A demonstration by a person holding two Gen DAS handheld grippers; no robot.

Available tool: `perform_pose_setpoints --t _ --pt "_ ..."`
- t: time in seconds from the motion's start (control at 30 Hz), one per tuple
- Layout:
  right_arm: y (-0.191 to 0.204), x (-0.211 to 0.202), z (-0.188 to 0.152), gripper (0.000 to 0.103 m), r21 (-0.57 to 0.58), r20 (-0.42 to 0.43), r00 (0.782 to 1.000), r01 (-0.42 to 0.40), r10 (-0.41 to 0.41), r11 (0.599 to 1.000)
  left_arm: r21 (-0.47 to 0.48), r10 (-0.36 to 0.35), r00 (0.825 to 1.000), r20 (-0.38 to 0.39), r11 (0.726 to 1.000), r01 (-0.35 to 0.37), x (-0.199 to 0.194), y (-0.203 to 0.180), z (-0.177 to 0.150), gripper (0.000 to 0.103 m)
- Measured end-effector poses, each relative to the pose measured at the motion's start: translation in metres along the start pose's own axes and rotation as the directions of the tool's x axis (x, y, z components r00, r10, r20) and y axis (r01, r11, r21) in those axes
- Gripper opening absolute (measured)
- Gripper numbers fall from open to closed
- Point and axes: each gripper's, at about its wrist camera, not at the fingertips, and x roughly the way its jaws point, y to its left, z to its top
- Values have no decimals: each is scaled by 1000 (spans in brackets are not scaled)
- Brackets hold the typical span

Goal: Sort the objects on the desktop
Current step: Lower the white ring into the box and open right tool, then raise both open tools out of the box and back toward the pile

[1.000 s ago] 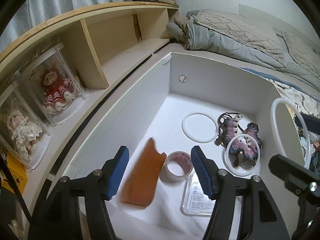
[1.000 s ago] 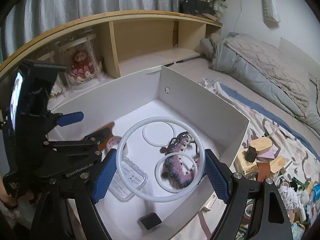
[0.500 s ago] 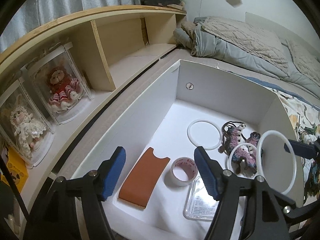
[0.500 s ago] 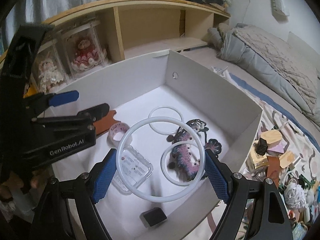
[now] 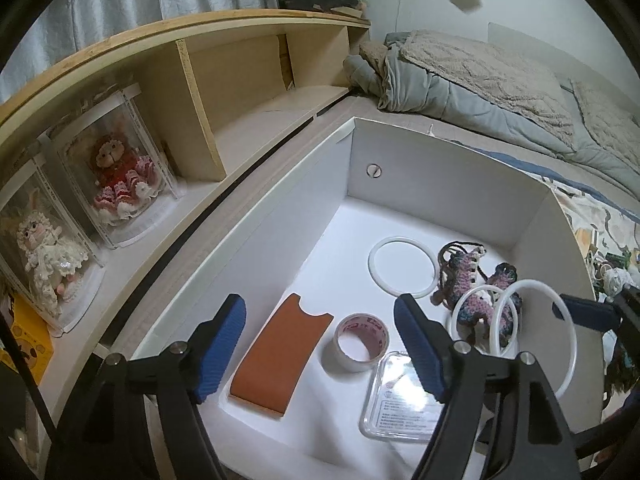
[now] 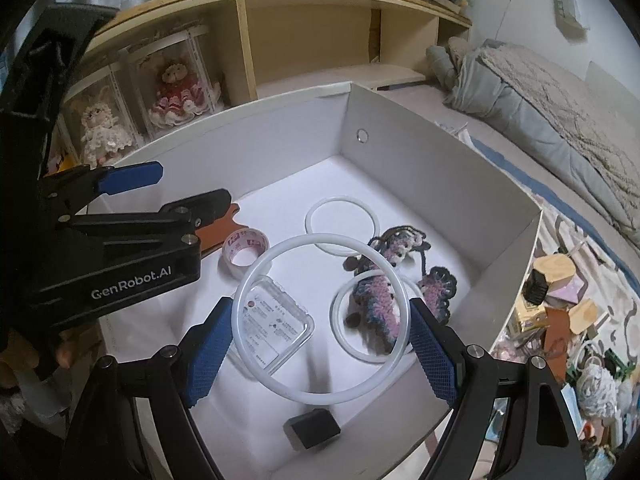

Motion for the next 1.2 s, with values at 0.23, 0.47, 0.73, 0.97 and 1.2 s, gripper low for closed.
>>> perform_pose_setpoints --t 0.23,0.47,0.73,0.97,1.2 --pt "-5 0 -3 103 23 7 1000 7 -7 1000 14 -8 1000 13 1000 7 -5 -6 2 78" --pt "-14 -9 -2 103 69 32 999 7 -9 998 21 -2 999 34 1000 2 -12 -8 5 78" --pt "-14 -17 -2 103 72 54 998 5 -9 997 6 0 999 53 1000 0 -22 -9 8 78" --pt "-15 -31 -1 103 82 108 994 2 -11 997 -7 -6 997 77 1000 7 -32 -12 12 78" --pt "-21 -41 -5 103 98 125 991 22 -35 995 -5 -9 996 94 1000 9 -41 -19 15 78"
